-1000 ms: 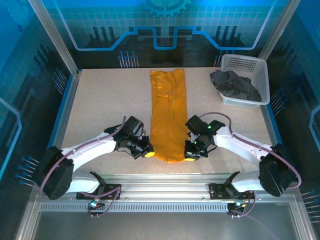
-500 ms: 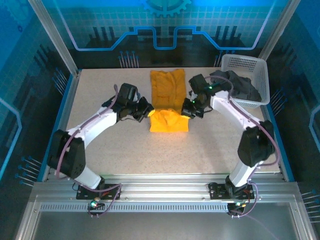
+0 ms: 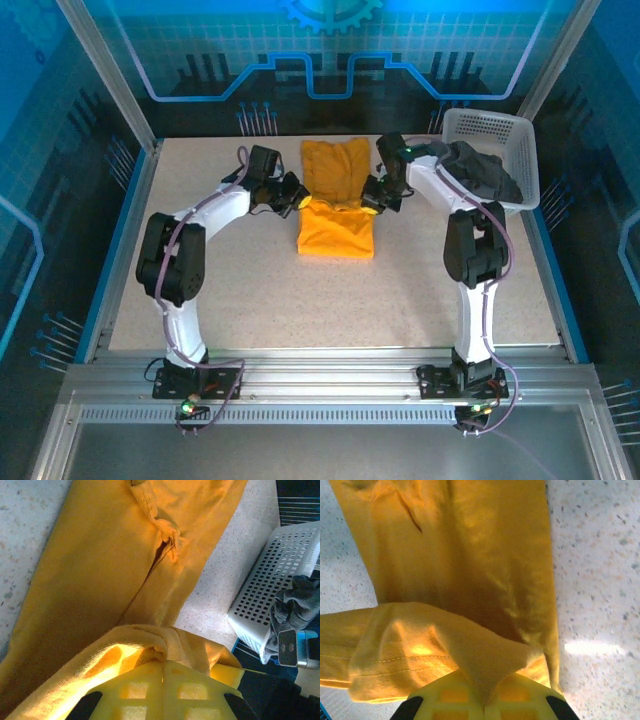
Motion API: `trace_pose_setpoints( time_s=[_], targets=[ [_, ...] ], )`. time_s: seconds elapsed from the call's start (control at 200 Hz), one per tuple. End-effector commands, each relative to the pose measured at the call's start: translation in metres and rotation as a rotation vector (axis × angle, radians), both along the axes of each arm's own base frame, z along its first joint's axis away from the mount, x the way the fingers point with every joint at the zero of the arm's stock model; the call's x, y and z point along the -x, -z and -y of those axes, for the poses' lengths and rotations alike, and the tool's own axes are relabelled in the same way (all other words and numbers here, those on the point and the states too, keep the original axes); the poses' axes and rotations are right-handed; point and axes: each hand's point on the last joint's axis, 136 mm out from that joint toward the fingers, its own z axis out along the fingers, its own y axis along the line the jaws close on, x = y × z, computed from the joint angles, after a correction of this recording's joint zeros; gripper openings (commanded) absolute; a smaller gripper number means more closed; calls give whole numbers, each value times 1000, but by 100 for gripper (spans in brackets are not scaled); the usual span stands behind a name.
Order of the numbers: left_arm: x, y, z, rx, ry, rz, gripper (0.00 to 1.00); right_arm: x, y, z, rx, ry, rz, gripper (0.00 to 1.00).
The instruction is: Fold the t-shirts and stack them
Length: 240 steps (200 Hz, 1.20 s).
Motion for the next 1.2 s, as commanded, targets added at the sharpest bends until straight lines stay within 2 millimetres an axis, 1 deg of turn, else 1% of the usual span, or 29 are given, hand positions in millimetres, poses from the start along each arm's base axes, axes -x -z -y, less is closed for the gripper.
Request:
trace_pose_setpoints(
  time_s=[0.0, 0.15, 0.2, 0.23, 0.26, 0.275, 0.29, 0.31, 0.315, 0.33, 0.335, 0.385, 0.435, 0.46, 0.475, 0.485, 0.51, 0.565, 0.645, 0.725, 0.765, 0.775, 0.78, 0.8, 0.81, 0.845, 0.91, 1.02, 1.196],
  targets=[
    [-16, -4, 1, 15, 32, 38, 0, -9, 8, 2, -14, -12, -25, 0],
    [-31, 9, 0, 7, 34, 24, 0, -25, 20, 5, -15, 2, -36, 0],
    [-36, 14, -1, 7, 31, 16, 0, -31, 24, 5, -22, -3, -39, 6],
    [-38, 17, -2, 9, 29, 11, 0, -36, 24, 3, -34, -13, -32, 13],
    [-40, 18, -3, 6, 29, 9, 6, -40, 17, 1, -56, -28, -12, 21],
    [-40, 18, -4, 3, 28, 8, 10, -43, 24, 0, -63, -37, -20, 25],
    [-41, 17, -5, -1, 26, 9, 13, -45, 23, -1, -76, -47, -14, 29],
    [-42, 16, -7, -9, 24, 14, 19, -48, 20, -3, -93, -62, -2, 34],
    [-41, 15, -7, -11, 24, 14, 23, -49, 19, -4, -97, -66, 2, 34],
    [-42, 13, -9, -18, 22, 20, 25, -51, 15, -5, -109, -78, 14, 37],
    [-42, 12, -9, -20, 22, 21, 28, -52, 14, -6, -113, -84, 18, 37],
    [-39, 4, -16, -60, 13, 43, 39, -55, 2, -5, -118, -118, 47, 43],
    [-31, -7, -23, -97, 1, 74, 46, -56, -12, 0, -96, -144, 77, 46],
    [-24, -9, -27, -110, -11, 75, 49, -55, -21, 4, -82, -149, 96, 47],
    [-19, -11, -30, -117, -21, 75, 49, -54, -22, 7, -72, -151, 98, 48],
    [-16, -11, -32, -119, -27, 76, 50, -53, -30, 9, -66, -151, 117, 48],
    [-8, -12, -35, -120, -41, 74, 50, -50, -38, 13, -55, -150, 133, 49],
    [15, -10, -39, -107, -65, 60, 50, -41, -51, 23, -46, -134, 157, 51],
    [51, 4, -38, -75, -86, 14, 50, -17, -55, 34, -36, -97, 161, 51],
    [83, 23, -31, -26, -96, -55, 50, 14, -44, 37, -47, -55, 133, 51],
    [94, 32, -27, -4, -101, -80, 50, 31, -36, 36, -63, -34, 119, 51],
    [96, 34, -26, 1, -102, -84, 51, 35, -33, 36, -66, -30, 113, 51],
    [97, 35, -25, 4, -103, -88, 51, 40, -25, 36, -63, -27, 91, 51],
    [101, 39, -24, 11, -107, -101, 51, 46, -22, 36, -73, -15, 88, 51],
    [102, 41, -23, 16, -108, -105, 51, 53, -17, 35, -77, -7, 76, 51],
    [105, 47, -21, 32, -119, -121, 51, 64, -8, 34, -92, 11, 59, 51],
    [103, 54, -18, 61, -139, -131, 51, 80, 7, 29, -139, 49, 34, 51],
    [88, 58, -14, 74, -145, -112, 51, 90, 26, 20, -195, 93, -5, 50],
    [76, 75, -7, 76, -138, -124, 47, 90, 53, 8, -189, 95, -70, 50]
  ],
)
